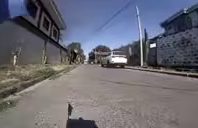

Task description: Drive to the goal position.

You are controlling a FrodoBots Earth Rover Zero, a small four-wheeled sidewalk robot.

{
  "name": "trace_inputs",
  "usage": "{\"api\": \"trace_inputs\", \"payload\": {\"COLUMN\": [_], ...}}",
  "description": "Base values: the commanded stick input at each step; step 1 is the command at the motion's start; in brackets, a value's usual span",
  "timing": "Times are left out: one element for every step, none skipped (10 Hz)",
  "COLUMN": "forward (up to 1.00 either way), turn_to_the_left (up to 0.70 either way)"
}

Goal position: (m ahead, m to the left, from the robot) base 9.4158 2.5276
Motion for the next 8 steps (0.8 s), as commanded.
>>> {"api": "trace_inputs", "payload": {"forward": [0.7, 0.7, 0.7, 0.7, 0.7, 0.7, 0.7, 0.7], "turn_to_the_left": [0.0, 0.0, 0.0, 0.0, 0.01, 0.18, 0.35, 0.35]}}
